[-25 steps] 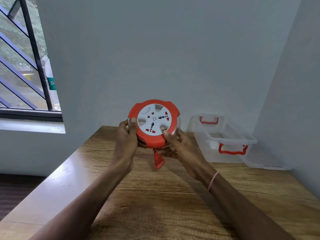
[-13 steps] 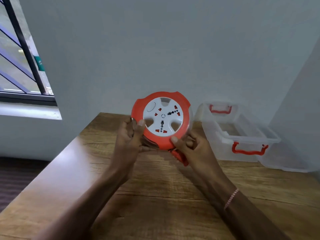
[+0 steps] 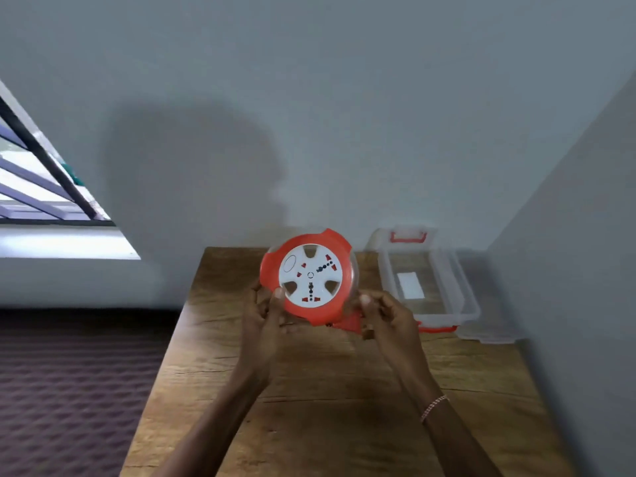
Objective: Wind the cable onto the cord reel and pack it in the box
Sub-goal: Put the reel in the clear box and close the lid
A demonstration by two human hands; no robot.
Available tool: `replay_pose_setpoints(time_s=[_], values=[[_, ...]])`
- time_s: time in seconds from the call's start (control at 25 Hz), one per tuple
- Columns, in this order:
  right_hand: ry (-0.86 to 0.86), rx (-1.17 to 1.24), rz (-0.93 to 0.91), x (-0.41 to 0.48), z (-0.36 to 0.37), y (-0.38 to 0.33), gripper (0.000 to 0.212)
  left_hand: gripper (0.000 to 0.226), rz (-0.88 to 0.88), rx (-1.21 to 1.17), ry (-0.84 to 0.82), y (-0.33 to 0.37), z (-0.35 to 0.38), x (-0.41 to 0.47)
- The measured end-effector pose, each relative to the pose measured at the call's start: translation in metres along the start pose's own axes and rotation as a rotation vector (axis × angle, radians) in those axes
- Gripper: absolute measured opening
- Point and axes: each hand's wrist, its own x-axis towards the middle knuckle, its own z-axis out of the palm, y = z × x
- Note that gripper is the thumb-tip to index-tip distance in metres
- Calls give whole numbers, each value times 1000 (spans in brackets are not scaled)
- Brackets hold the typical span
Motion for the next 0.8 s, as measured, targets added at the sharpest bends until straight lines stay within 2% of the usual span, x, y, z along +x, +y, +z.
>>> replay_pose_setpoints(time_s=[0.08, 0.16, 0.24, 0.28, 0.32, 0.4, 0.52, 0.64, 0.8], values=[[119, -164, -41, 2, -20, -27, 22, 46, -29, -11, 3, 37, 6, 1], [217, -521, -57, 11, -38, -41, 26, 37, -44, -19, 16, 73, 12, 6], [146, -833, 17, 21, -46, -39, 50, 35, -55, -36, 26, 96, 17, 12], [88, -898, 67, 27, -47, -34, 59, 38, -56, -46, 26, 102, 20, 16], [40, -920, 105, 32, -45, -29, 62, 45, -60, -57, 29, 106, 23, 19], [17, -879, 92, 37, -39, -15, 51, 57, -69, -81, 35, 109, 27, 24], [124, -861, 8, 41, -33, 0, 30, 60, -60, -96, 40, 112, 28, 31], [116, -922, 3, 41, -31, 7, 27, 60, -60, -79, 41, 111, 27, 37], [-39, -930, 8, 34, -34, 14, 30, 57, -67, -84, 33, 106, 31, 40]])
